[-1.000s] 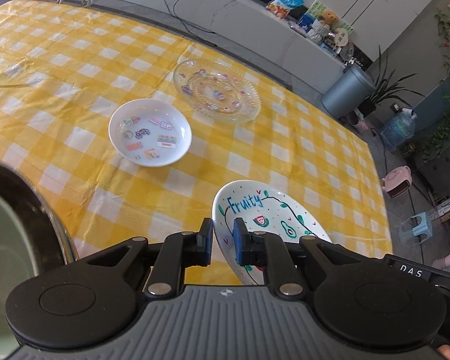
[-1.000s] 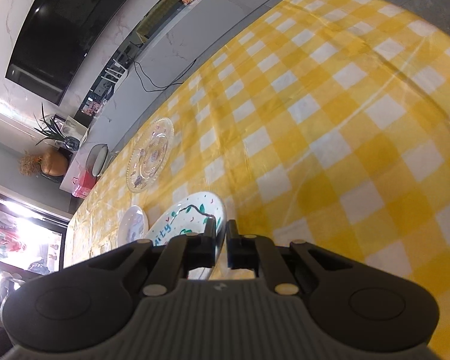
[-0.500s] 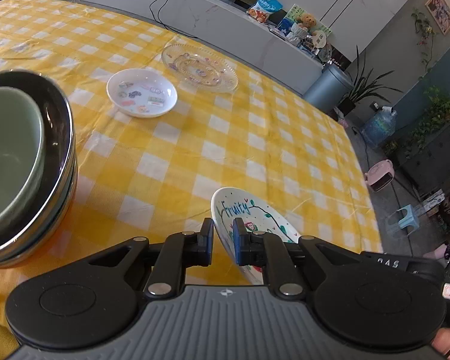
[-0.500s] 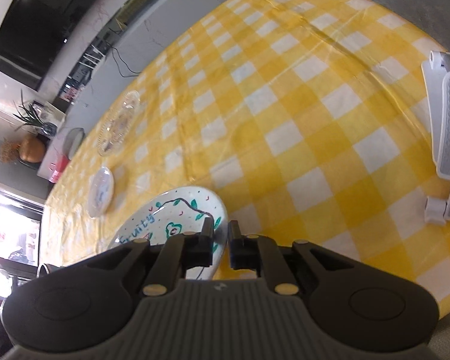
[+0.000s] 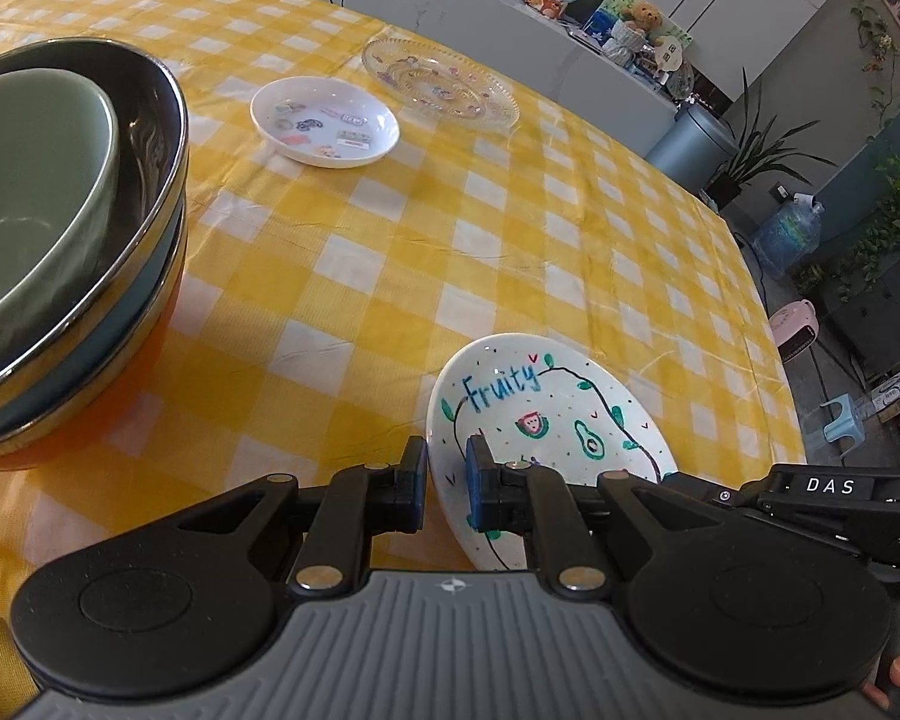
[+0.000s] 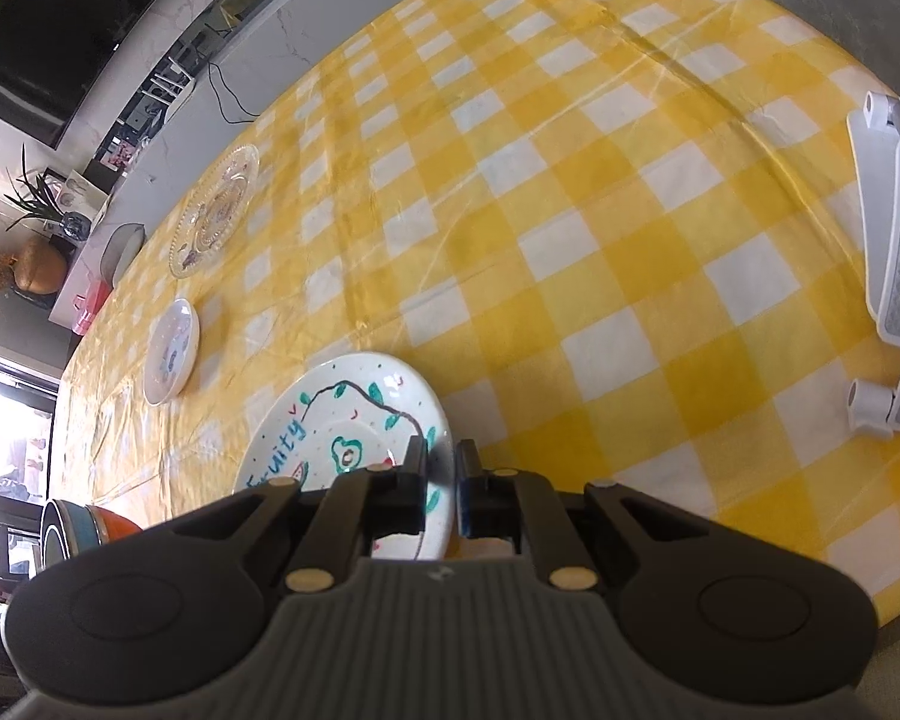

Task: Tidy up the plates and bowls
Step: 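Carry the 'Fruity' plate toward the bowl stack and lower it onto the table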

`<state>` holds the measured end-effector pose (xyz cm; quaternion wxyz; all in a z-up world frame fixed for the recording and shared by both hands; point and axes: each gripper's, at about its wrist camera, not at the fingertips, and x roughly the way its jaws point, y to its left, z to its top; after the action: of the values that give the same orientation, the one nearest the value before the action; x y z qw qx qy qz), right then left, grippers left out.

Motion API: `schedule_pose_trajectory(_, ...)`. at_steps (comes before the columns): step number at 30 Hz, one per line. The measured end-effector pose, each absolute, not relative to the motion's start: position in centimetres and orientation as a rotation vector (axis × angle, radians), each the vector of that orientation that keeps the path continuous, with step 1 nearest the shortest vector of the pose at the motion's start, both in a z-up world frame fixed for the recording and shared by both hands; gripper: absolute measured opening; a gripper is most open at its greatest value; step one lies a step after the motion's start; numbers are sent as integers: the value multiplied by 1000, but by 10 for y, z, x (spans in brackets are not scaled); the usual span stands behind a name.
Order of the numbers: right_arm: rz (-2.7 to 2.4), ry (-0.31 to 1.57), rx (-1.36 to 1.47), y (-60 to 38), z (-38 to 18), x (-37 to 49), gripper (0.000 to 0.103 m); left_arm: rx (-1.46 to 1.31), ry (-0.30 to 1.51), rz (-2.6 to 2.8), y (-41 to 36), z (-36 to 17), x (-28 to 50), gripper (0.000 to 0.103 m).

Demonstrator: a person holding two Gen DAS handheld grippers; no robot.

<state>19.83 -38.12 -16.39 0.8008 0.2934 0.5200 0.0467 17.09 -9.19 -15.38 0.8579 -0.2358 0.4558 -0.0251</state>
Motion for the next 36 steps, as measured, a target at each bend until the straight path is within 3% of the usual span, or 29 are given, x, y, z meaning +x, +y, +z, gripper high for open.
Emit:
schedule_pose_trajectory(21, 92, 1157, 600, -373, -168, 204, 10, -485, 993, -48, -92, -160, 171, 15)
schedule_pose_trajectory(25, 89, 1152, 602, -373, -168, 204, 15, -467, 997, -22, -93, -154, 173, 15)
schedule_pose_trajectory(31, 86, 991, 523, -366, -144, 198, 32, -469, 980, -50, -87, -133, 174, 20)
schedule_pose_trajectory(36, 102, 879, 499, -358, -128, 197, 34, -414, 1019, -94, -76, -105, 193, 22)
